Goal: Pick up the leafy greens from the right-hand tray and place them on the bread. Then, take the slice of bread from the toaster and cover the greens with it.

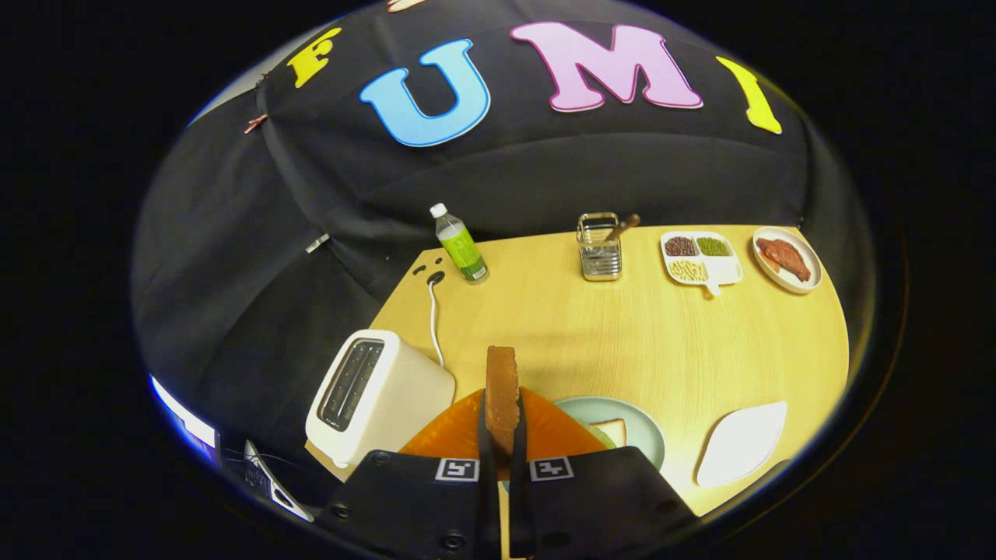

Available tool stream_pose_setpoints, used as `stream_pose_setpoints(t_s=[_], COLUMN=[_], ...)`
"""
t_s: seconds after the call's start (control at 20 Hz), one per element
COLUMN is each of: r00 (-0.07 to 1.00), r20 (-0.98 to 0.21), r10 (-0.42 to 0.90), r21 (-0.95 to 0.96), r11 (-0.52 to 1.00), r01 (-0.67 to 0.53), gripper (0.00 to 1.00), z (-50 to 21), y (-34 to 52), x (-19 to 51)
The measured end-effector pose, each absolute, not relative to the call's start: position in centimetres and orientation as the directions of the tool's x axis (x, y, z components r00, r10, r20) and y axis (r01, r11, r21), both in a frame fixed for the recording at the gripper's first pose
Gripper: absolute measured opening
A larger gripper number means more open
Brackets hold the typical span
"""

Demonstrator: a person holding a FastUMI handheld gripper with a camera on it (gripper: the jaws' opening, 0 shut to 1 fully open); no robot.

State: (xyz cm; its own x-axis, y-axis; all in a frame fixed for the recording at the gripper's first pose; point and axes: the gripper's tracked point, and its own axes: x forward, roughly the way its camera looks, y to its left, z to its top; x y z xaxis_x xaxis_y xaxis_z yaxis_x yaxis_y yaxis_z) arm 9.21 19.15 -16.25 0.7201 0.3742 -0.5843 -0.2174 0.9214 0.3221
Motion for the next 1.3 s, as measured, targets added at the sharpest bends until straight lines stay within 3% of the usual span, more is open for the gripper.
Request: stream_pose_setpoints(t_s=[0.65, 0.85, 0.95, 1.1, 1.15, 1.25, 1.3], r00=[0.647, 0.649, 0.639, 0.640, 0.639, 0.643, 0.649], r20=[-0.686, -0.709, -0.730, -0.746, -0.750, -0.753, -0.749], r10=[0.332, 0.275, 0.242, 0.186, 0.173, 0.143, 0.133], r21=[0.370, 0.325, 0.292, 0.223, 0.204, 0.164, 0.153], r11=[0.925, 0.945, 0.956, 0.975, 0.979, 0.986, 0.988], r01=[-0.083, -0.045, -0.029, -0.023, -0.026, -0.026, -0.026], gripper=[0.10, 0.17, 0.23, 0.46, 0.47, 0.63, 0.78], z=[-24.8, -25.9, -26.5, -27.3, -27.5, -27.8, -27.6], y=[17.0, 14.9, 13.9, 12.4, 12.0, 11.2, 10.9], x=[8.3, 8.4, 8.2, 7.9, 7.8, 7.7, 7.7])
